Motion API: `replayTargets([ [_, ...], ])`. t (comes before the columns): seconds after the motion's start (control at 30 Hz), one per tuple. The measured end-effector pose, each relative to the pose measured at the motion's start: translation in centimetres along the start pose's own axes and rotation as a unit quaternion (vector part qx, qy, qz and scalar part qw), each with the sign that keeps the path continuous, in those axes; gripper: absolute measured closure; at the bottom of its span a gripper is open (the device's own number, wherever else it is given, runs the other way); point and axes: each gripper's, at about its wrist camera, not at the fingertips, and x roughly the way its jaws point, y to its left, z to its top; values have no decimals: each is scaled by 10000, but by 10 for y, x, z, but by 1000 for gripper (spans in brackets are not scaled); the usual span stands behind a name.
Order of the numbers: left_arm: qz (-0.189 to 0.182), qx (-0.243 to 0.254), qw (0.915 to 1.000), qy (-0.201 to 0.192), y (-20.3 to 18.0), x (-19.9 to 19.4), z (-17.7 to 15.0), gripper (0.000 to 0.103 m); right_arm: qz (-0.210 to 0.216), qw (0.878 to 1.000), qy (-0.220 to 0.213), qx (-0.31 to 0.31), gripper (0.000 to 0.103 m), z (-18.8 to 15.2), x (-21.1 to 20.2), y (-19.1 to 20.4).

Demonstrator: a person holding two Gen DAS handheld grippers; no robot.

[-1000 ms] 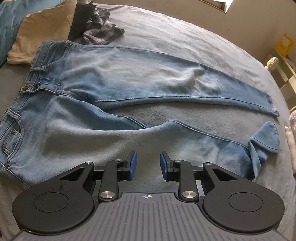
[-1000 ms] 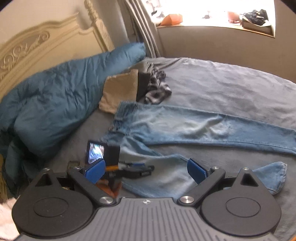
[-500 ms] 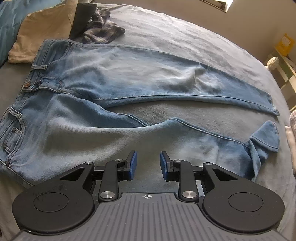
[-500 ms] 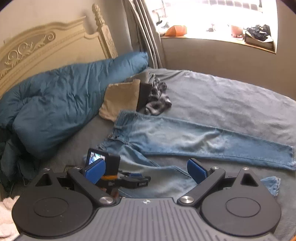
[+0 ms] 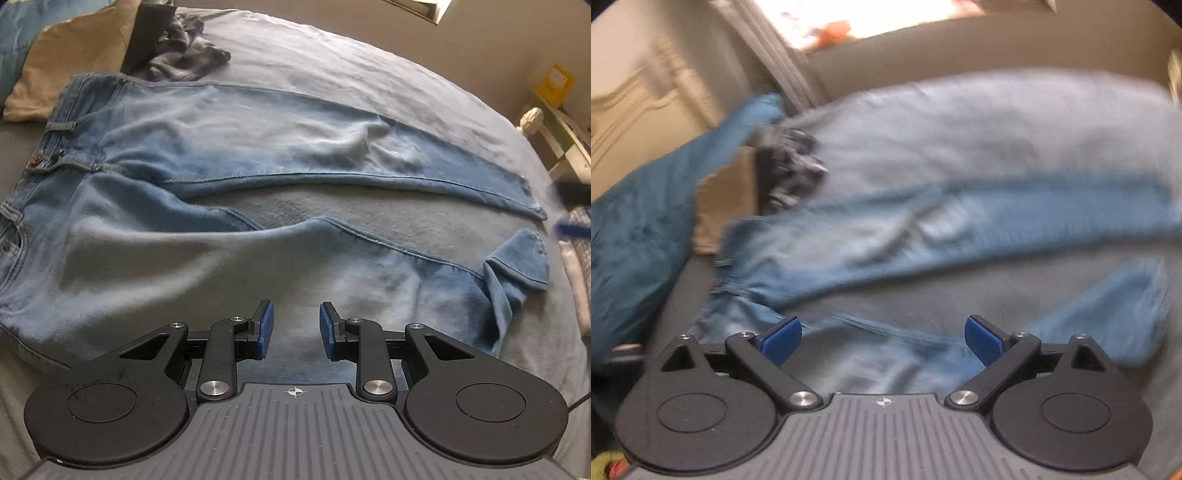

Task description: Fold clothes

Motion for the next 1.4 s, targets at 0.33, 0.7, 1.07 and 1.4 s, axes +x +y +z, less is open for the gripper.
replayTargets([
  [0.33,100,-612,9980,-119,36,3,-22,76,-348,9974,-214,598,23,-75,48,-35],
  [0.7,-51,-1524,9872,-468,95,-17,-52,76,-29,9897,-61,-1431,24,-108,49,52],
  [1.07,333,-2786,9513,-1275,176,-59,-75,74,180,9102,-241,-4131,27,-166,39,127],
  [1.4,841,-3804,9076,-1563,244,-60,-69,73,-266,8595,43,-5104,36,-196,51,129],
])
